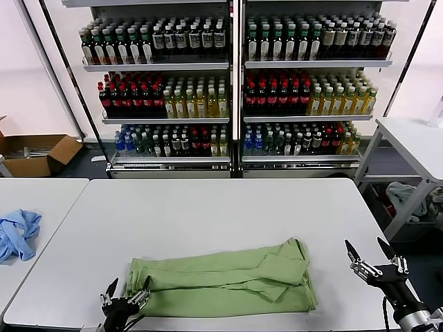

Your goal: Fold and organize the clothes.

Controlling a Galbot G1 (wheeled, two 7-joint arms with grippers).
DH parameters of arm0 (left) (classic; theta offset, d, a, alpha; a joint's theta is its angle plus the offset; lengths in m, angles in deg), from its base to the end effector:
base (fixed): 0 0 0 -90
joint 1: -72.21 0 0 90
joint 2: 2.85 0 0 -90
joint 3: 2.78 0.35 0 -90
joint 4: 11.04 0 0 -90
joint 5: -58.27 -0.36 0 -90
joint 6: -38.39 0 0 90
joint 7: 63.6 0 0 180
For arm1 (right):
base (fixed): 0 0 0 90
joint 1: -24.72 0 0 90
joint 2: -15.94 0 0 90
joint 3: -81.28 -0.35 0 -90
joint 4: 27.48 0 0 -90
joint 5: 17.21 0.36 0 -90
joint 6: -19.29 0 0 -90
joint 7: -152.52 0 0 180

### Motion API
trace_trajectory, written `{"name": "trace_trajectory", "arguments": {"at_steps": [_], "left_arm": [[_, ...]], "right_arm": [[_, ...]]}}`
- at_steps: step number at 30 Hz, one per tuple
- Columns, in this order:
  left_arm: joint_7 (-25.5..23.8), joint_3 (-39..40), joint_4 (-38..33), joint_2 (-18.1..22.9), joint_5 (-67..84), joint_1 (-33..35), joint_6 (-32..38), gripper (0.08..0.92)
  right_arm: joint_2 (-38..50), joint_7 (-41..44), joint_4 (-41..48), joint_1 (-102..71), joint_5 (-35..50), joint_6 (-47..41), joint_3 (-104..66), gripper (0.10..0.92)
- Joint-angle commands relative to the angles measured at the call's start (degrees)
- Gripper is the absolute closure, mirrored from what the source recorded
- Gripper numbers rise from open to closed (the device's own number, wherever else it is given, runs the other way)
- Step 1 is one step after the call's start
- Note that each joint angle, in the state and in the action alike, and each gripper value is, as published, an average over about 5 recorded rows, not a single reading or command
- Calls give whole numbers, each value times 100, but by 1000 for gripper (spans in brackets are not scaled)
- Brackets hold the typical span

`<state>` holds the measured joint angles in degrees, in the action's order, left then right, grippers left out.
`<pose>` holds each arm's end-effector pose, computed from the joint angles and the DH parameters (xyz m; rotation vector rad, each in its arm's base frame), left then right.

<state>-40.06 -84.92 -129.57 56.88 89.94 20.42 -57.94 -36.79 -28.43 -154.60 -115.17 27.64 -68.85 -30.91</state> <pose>0.1376 0.0524 -0.3318 0.0864 -2.7061 0.0969 0.1407 -0.1667 -0.2290 0.1591 -3.0259 -0.0892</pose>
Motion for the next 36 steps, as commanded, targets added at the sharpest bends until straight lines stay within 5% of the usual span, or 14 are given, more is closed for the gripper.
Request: {"name": "trace_trajectory", "arguments": {"at_steps": [1, 19, 26, 32, 36], "left_arm": [[-74, 165, 144, 27, 806, -138, -117, 194], [635, 219, 95, -95, 399, -375, 96, 693], [790, -1261, -291, -613, 1013, -440, -238, 871], [750, -3253, -625, -866, 1518, 101, -635, 888], [815, -3707, -1077, -787, 1531, 414, -787, 888]], "right_arm": [[1, 64, -101, -73, 46, 8, -140, 203], [40, -296, -86, 483, -479, 0, 586, 203], [123, -375, -124, 901, -541, -160, 844, 203], [202, -457, -148, 1118, -529, -289, 986, 203], [200, -465, -131, 1123, -545, -278, 1038, 203]]}}
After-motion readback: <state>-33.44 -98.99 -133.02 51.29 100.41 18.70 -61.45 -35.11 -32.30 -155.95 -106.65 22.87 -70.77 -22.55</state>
